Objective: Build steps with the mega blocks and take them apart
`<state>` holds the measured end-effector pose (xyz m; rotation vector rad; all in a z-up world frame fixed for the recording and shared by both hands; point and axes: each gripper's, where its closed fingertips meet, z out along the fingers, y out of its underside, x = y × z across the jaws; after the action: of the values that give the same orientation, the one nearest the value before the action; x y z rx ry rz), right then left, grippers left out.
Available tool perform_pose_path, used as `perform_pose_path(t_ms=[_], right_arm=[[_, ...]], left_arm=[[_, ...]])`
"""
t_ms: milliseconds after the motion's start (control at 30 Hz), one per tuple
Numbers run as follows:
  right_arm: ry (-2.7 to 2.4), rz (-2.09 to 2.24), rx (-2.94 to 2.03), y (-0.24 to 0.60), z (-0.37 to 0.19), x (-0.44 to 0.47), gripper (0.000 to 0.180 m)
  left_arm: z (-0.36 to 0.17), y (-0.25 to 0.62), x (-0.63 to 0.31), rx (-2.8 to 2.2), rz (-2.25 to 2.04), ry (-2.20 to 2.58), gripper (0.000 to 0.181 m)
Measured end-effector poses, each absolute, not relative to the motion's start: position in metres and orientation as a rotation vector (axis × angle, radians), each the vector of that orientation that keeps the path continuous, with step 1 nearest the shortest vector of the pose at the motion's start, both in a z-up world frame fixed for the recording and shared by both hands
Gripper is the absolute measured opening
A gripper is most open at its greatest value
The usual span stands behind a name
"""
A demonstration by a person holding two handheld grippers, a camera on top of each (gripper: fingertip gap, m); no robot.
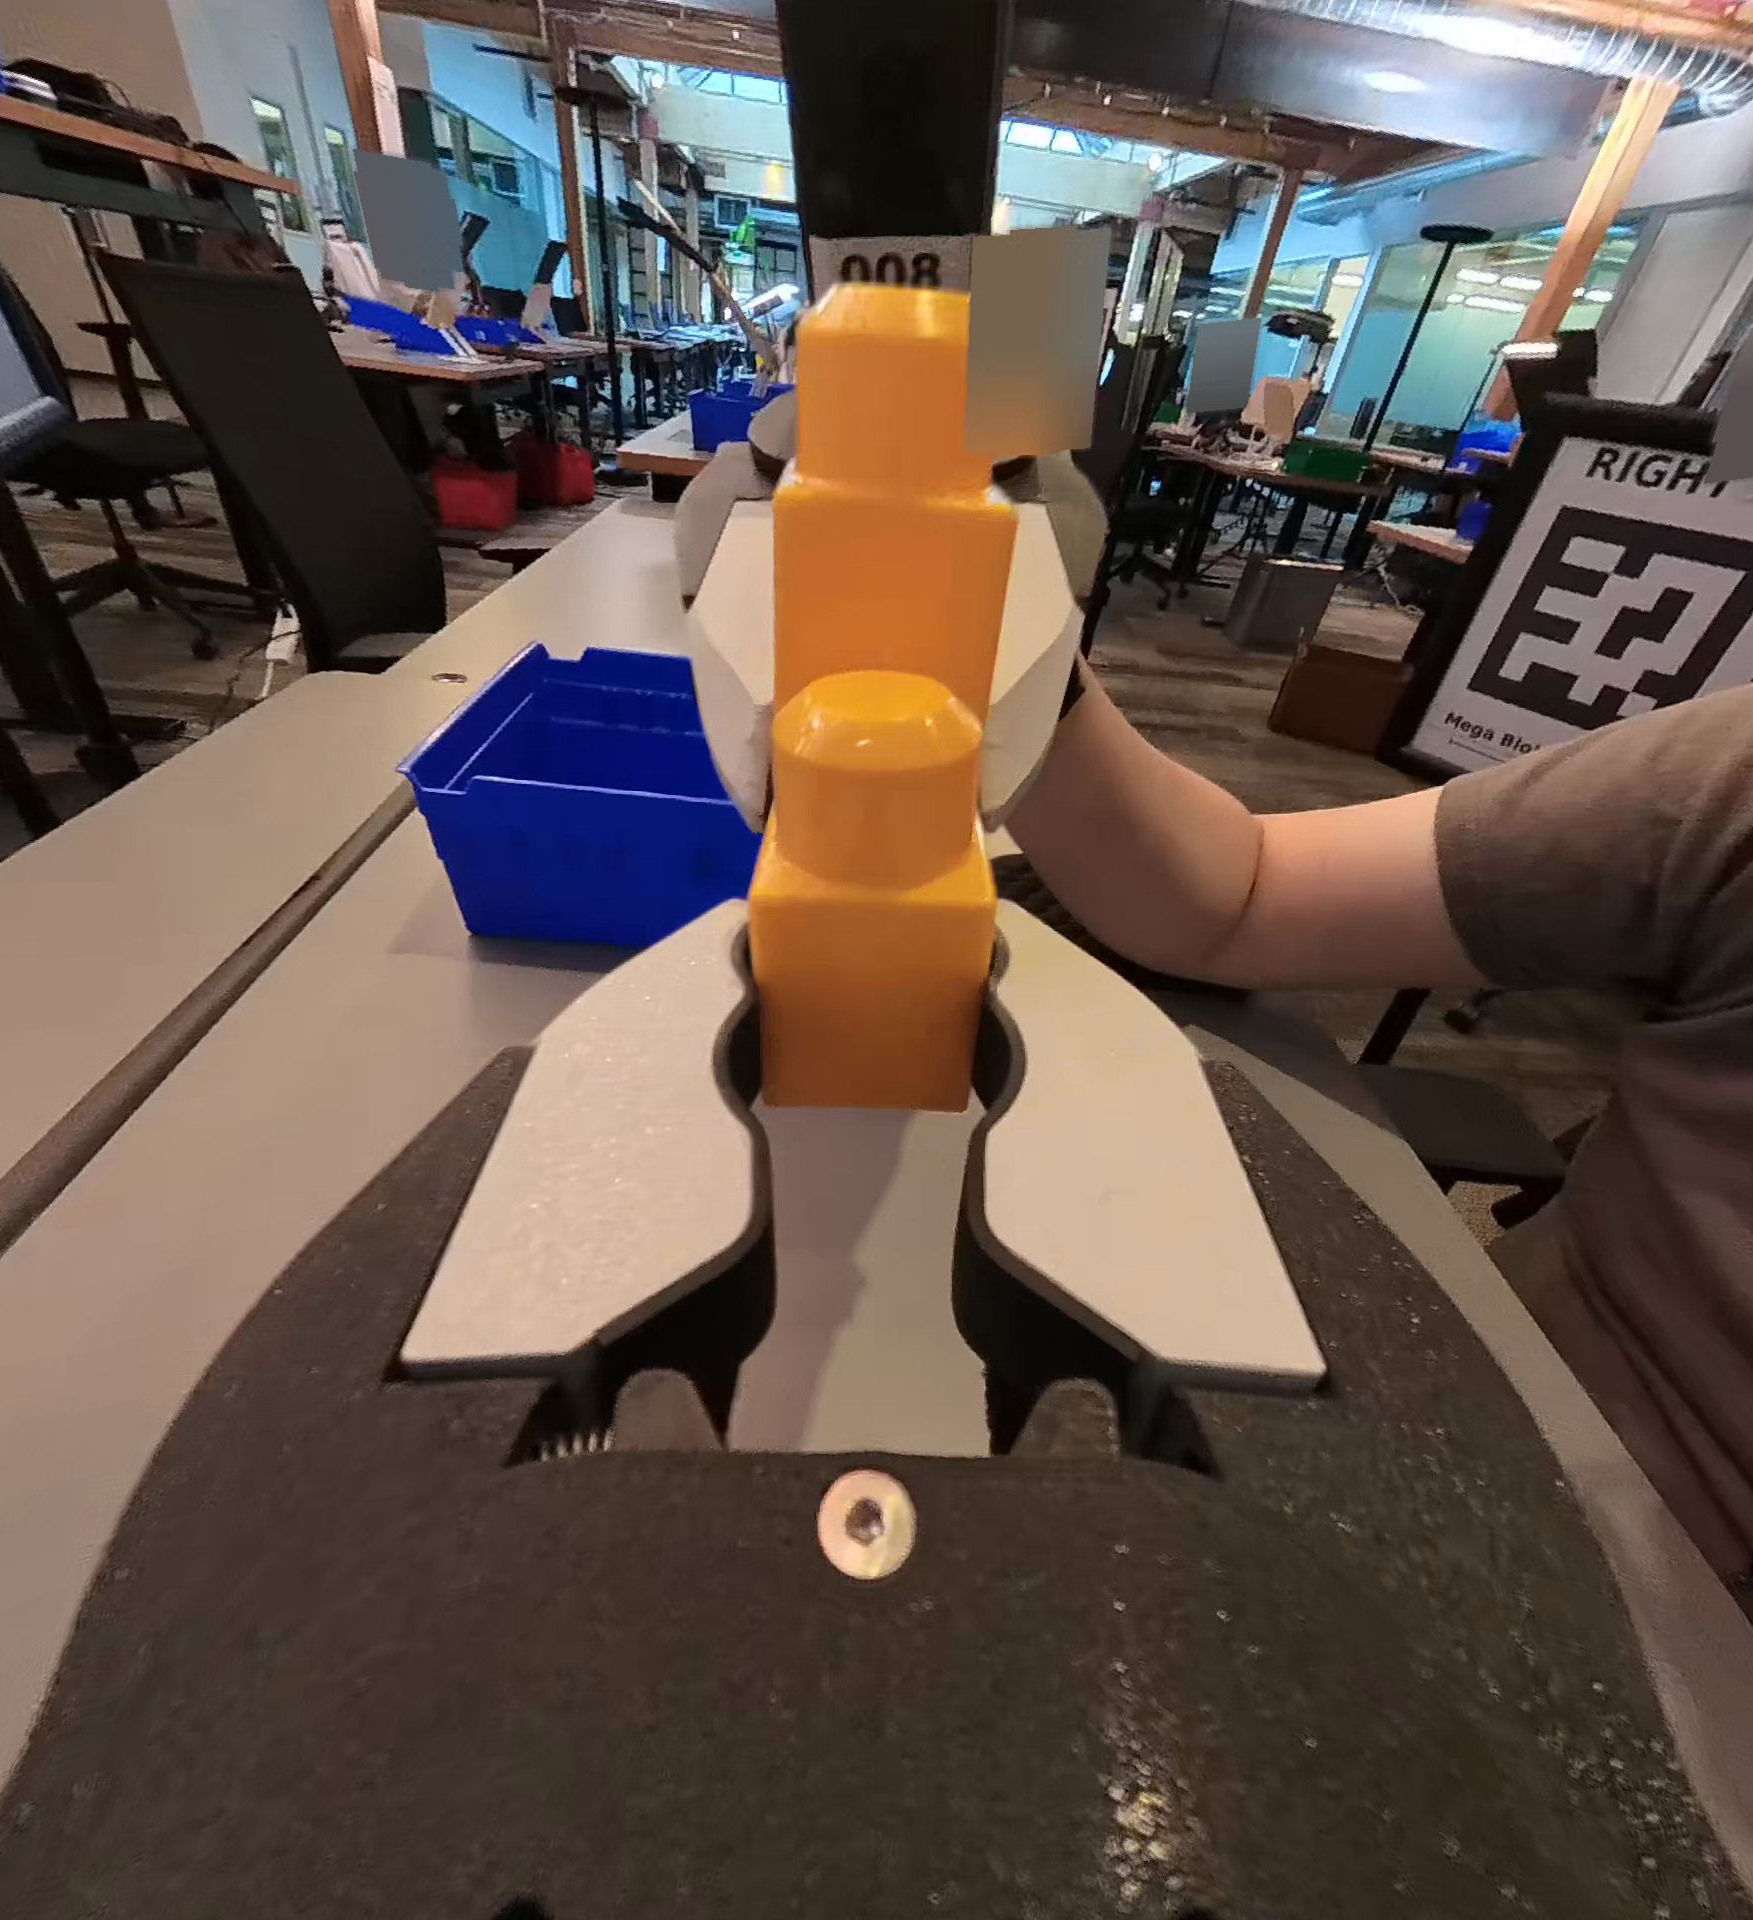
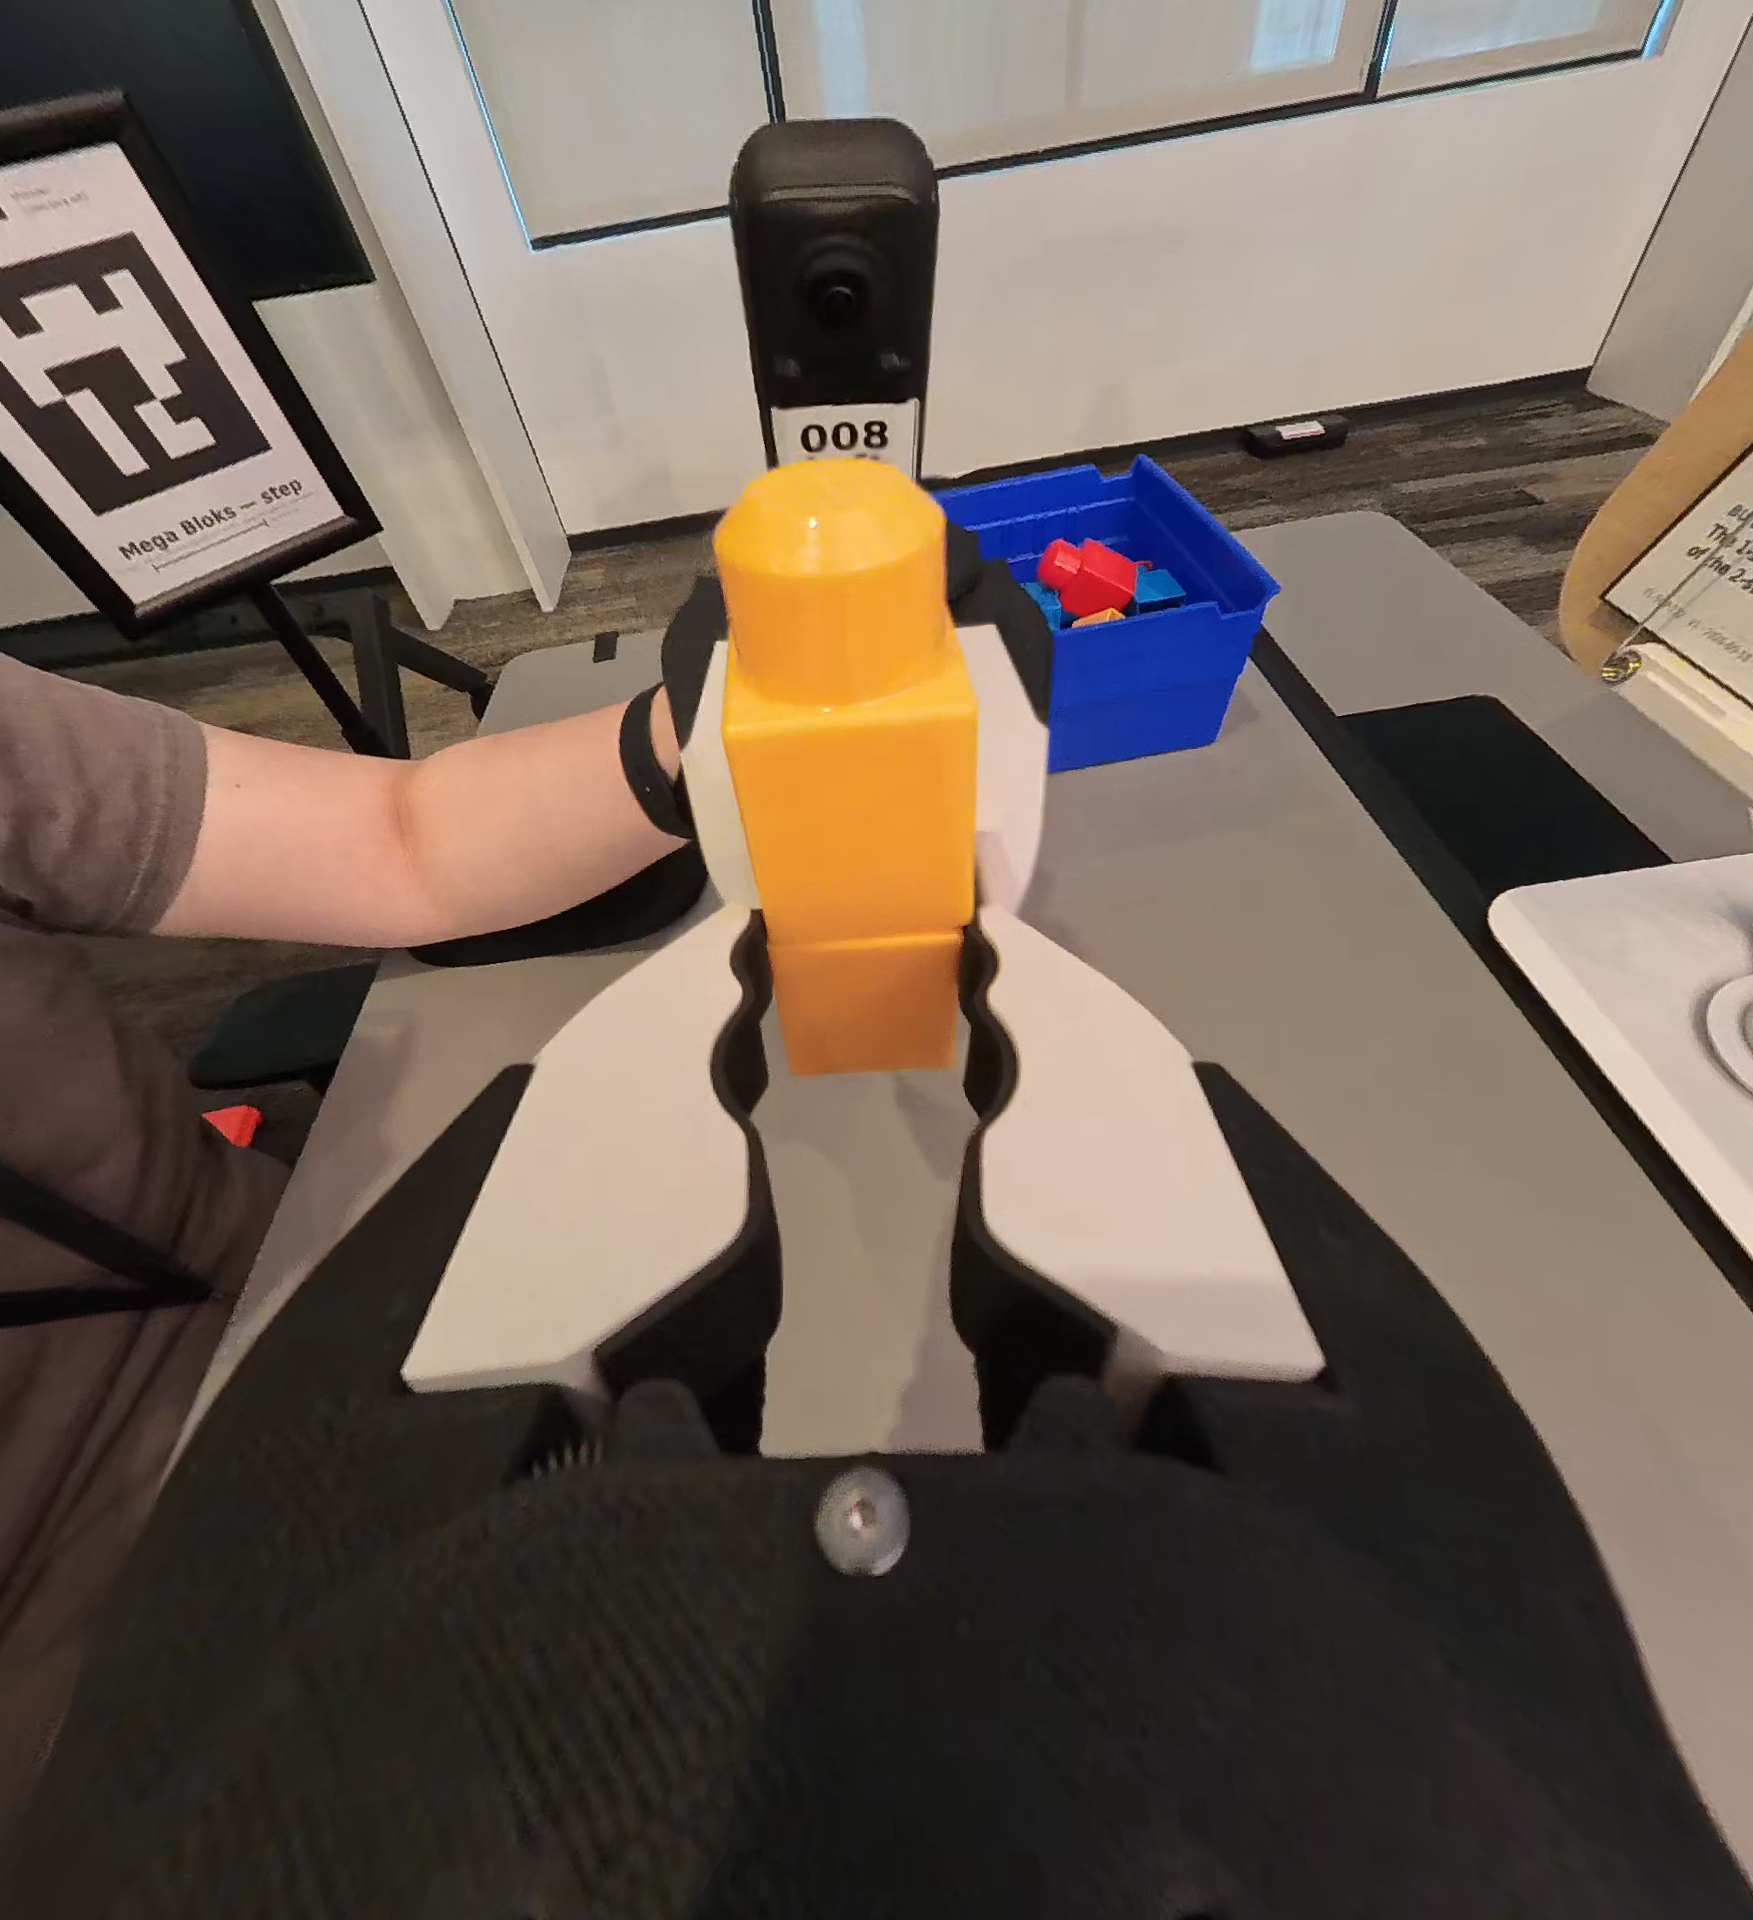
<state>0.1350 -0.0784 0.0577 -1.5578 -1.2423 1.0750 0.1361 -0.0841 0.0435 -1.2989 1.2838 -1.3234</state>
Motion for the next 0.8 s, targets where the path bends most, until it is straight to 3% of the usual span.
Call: perform_pose_path(t_ms=[567, 700, 800], right_arm=[[-1.257, 1.07, -1.499, -0.079, 0.061, 0.139, 0.036], [-1.154, 1.08, -1.435, -0.077, 0.083, 0.143, 0.054], [-1.084, 1.071, -1.399, -0.075, 0.094, 0.143, 0.055]], left_arm=[[0.051, -0.083, 0.139, -1.235, -1.287, 1.231, 0.037], [0.053, -0.079, 0.135, -1.241, -1.303, 1.207, 0.037], [0.051, -0.082, 0.137, -1.249, -1.321, 1.221, 0.037]])
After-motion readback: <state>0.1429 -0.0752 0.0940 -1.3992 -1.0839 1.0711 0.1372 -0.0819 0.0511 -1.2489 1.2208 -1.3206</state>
